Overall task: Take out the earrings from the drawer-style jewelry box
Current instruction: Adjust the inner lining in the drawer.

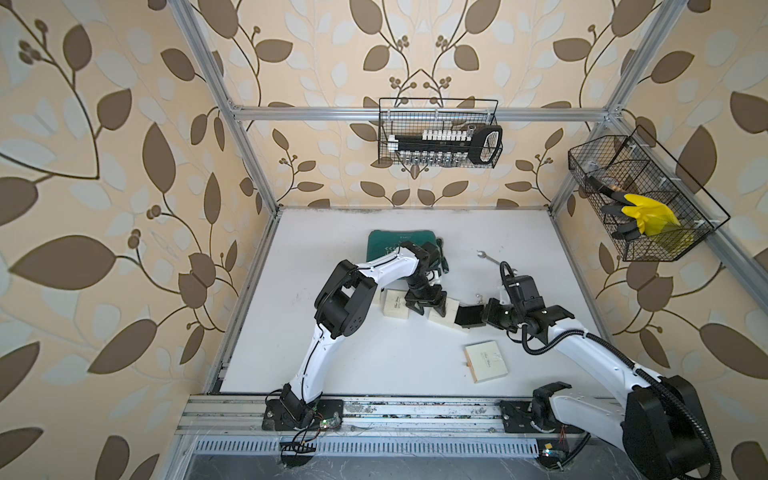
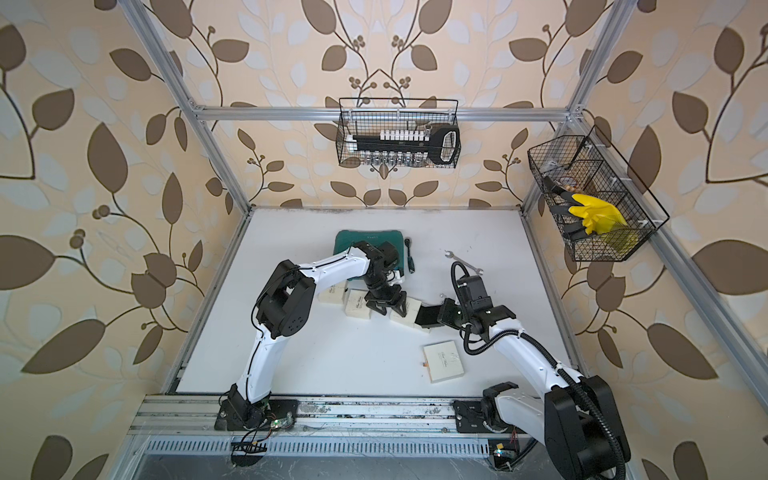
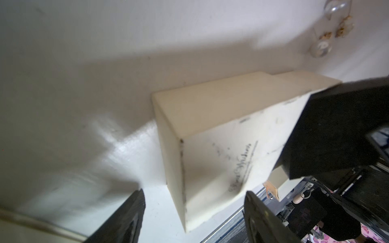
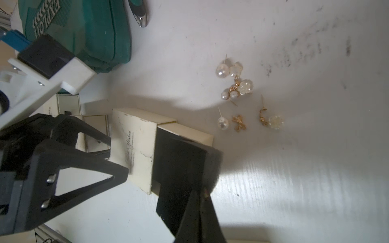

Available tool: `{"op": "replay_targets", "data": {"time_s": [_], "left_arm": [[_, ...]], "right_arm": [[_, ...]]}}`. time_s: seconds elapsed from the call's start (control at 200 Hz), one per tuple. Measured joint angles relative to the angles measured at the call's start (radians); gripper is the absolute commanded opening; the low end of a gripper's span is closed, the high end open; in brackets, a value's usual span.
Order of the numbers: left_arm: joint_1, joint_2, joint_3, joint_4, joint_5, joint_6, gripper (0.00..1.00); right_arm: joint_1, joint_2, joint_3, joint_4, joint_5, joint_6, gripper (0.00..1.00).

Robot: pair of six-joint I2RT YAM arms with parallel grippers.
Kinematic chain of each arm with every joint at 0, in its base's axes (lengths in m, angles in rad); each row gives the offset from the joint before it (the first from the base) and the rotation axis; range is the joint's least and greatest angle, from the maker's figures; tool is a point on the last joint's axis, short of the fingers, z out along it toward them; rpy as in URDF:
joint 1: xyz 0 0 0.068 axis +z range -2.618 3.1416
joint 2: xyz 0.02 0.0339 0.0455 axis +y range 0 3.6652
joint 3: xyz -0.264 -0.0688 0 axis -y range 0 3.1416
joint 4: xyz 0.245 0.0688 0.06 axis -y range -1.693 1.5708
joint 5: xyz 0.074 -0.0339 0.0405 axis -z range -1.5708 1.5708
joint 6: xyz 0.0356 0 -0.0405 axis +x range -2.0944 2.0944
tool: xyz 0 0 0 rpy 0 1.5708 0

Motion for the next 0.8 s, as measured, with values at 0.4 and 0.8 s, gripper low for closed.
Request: {"op": "replay_targets", "data": {"time_s": [0.4,0.8], "left_arm": [[0.000,0.000,-0.002,0.007,0.142,0.017,0.76],[0.000,0.000,-0.008,0.009,0.174,0.021,0.76]], "right_arm": [[0.047,0.042,0.005,0.041,0.108,0.014,0.06],[0.195,0.170,0.071,0.085,0.150,-0.009,0.11]]}}
